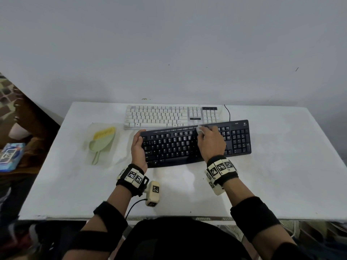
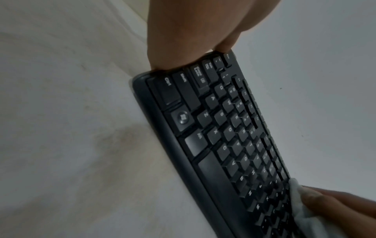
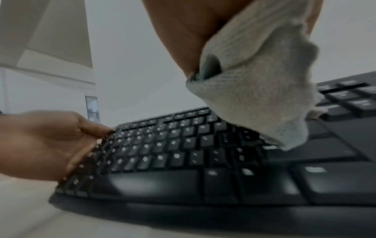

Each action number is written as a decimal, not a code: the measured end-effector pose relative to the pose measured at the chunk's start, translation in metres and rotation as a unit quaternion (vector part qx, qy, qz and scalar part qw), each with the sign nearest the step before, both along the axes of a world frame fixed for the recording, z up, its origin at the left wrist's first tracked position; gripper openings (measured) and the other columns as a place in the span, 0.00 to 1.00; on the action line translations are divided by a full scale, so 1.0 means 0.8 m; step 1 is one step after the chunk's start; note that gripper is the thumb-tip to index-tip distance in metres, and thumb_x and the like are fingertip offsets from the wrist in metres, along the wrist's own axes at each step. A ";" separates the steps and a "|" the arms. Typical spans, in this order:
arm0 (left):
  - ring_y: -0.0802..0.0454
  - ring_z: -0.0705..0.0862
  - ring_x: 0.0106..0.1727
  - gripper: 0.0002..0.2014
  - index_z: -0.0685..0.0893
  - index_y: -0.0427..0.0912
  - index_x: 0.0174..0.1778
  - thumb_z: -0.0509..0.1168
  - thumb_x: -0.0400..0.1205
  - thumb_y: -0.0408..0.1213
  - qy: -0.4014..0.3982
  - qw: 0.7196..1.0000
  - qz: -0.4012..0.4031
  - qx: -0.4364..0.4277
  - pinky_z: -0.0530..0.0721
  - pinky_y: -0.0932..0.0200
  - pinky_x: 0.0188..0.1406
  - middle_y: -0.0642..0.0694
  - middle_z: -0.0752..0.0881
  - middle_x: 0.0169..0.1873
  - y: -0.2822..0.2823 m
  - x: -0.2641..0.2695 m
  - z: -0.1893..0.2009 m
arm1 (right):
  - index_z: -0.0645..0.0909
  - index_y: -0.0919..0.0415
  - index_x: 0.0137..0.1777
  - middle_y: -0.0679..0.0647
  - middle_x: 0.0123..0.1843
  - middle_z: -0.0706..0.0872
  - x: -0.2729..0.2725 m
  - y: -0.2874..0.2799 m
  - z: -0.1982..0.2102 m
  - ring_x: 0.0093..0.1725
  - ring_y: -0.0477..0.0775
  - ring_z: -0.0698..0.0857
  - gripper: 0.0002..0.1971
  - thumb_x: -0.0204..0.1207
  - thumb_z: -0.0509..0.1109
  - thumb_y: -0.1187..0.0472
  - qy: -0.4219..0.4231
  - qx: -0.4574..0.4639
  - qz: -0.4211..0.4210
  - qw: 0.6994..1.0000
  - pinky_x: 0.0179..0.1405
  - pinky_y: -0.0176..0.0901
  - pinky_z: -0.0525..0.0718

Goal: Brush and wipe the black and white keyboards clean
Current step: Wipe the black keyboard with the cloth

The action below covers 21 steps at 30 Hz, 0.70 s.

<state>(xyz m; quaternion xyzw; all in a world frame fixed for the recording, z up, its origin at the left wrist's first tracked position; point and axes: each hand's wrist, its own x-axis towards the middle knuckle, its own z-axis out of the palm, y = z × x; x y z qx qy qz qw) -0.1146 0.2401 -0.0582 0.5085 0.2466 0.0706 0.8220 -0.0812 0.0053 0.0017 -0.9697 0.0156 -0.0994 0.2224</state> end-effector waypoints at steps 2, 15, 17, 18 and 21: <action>0.45 0.86 0.59 0.18 0.85 0.51 0.64 0.48 0.94 0.36 0.000 1.000 0.003 0.001 0.86 0.46 0.56 0.43 0.88 0.60 -0.001 0.000 0.001 | 0.88 0.59 0.65 0.60 0.59 0.84 0.003 0.004 0.001 0.44 0.54 0.84 0.13 0.87 0.66 0.56 0.000 -0.003 -0.004 1.000 0.41 0.43 0.81; 0.43 0.89 0.64 0.30 0.84 0.46 0.68 0.45 0.91 0.64 -0.002 0.995 0.018 -0.100 0.86 0.44 0.64 0.39 0.90 0.64 -0.004 -0.014 0.020 | 0.85 0.57 0.65 0.58 0.54 0.79 -0.014 0.181 0.012 0.42 0.61 0.85 0.12 0.86 0.65 0.57 -0.010 -0.057 0.321 0.945 0.33 0.47 0.80; 0.44 0.91 0.63 0.31 0.84 0.47 0.68 0.44 0.91 0.64 -0.002 0.996 0.014 -0.091 0.86 0.43 0.65 0.42 0.92 0.61 -0.007 -0.015 0.021 | 0.86 0.57 0.66 0.58 0.55 0.80 -0.015 0.183 0.012 0.44 0.61 0.85 0.13 0.86 0.66 0.58 -0.008 -0.079 0.334 0.939 0.33 0.46 0.74; 0.45 0.91 0.61 0.31 0.85 0.48 0.66 0.44 0.91 0.64 -0.004 0.996 0.013 -0.087 0.86 0.43 0.65 0.43 0.92 0.59 -0.007 -0.016 0.021 | 0.85 0.56 0.66 0.58 0.55 0.79 -0.015 0.180 0.012 0.45 0.61 0.85 0.14 0.85 0.65 0.57 -0.008 -0.083 0.333 0.939 0.33 0.47 0.74; 0.45 0.91 0.57 0.29 0.86 0.50 0.61 0.45 0.91 0.64 -0.012 0.997 0.014 -0.078 0.86 0.43 0.61 0.45 0.93 0.53 -0.008 -0.016 0.022 | 0.85 0.56 0.67 0.58 0.57 0.80 -0.014 0.167 0.009 0.49 0.64 0.84 0.14 0.85 0.65 0.57 0.004 -0.095 0.300 0.949 0.34 0.50 0.78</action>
